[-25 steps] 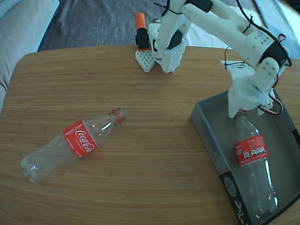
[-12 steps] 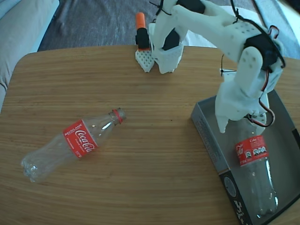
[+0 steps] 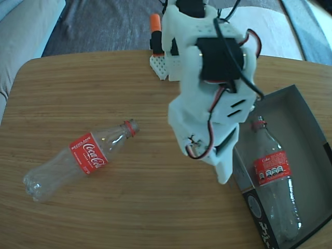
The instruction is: Grasp the bottles and put them in the box.
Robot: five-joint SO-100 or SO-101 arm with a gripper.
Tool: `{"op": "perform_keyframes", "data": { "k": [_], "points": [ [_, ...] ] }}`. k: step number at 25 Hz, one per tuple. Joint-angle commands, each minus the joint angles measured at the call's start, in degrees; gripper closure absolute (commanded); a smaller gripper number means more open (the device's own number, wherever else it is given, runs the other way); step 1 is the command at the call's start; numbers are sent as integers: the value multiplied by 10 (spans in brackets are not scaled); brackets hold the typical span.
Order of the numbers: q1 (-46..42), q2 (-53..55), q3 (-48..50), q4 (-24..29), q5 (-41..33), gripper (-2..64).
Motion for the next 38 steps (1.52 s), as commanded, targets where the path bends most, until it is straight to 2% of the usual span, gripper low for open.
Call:
{"op": "perform_keyframes", "data": {
  "k": [1,6,11,14,25,29,31,35,38],
  "points": [
    [38,22,-7,39,32,222],
    [77,57,79,37,40,222],
    [104,163,236,-26,37,222],
    [125,216,310,-47,35,222],
    [196,362,497,-47,32,209],
    [207,407,557,-83,33,93],
    [211,411,579,-106,33,56],
    [211,411,602,-146,26,53],
    [219,411,623,-160,-49,53]
  ]
}}
